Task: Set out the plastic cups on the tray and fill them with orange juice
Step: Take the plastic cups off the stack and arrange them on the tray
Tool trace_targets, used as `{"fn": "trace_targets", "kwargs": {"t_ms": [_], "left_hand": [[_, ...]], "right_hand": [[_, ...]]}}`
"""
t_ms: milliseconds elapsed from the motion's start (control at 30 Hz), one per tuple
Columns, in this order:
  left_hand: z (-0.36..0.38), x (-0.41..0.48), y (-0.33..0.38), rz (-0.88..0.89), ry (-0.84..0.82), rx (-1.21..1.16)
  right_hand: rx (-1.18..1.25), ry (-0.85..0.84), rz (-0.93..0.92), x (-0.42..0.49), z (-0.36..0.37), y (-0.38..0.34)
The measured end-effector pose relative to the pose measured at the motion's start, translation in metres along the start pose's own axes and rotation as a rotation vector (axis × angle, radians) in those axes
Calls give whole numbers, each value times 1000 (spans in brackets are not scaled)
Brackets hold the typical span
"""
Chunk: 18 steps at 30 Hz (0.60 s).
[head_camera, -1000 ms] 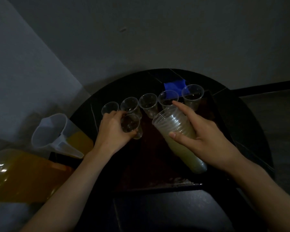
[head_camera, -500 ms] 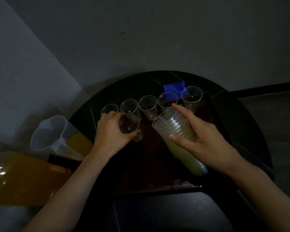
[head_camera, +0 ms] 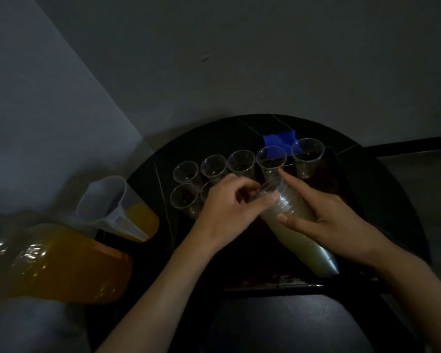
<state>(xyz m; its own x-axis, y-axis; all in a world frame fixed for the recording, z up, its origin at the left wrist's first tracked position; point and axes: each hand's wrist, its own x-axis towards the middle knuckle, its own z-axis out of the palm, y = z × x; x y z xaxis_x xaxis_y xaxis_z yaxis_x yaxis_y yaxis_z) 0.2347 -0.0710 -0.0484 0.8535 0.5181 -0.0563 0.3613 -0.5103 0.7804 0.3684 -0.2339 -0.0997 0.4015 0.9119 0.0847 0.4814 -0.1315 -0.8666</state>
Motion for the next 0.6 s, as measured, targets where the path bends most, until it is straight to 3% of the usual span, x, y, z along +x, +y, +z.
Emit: {"fn": "trace_targets", "kwargs": {"t_ms": [167, 300, 433, 600], "left_hand": [[1, -16, -10, -111, -29, -60], [-4, -19, -12, -139, 20, -59], [-28, -12, -5, -126, 133, -157], [-60, 7, -2, -111, 334, -163]], "right_hand": [[-46, -124, -33, -5, 1, 2], [-92, -121, -67, -4, 3, -3], [-129, -43, -56, -5, -2, -2], [-39, 182, 5, -7, -20, -3]]}}
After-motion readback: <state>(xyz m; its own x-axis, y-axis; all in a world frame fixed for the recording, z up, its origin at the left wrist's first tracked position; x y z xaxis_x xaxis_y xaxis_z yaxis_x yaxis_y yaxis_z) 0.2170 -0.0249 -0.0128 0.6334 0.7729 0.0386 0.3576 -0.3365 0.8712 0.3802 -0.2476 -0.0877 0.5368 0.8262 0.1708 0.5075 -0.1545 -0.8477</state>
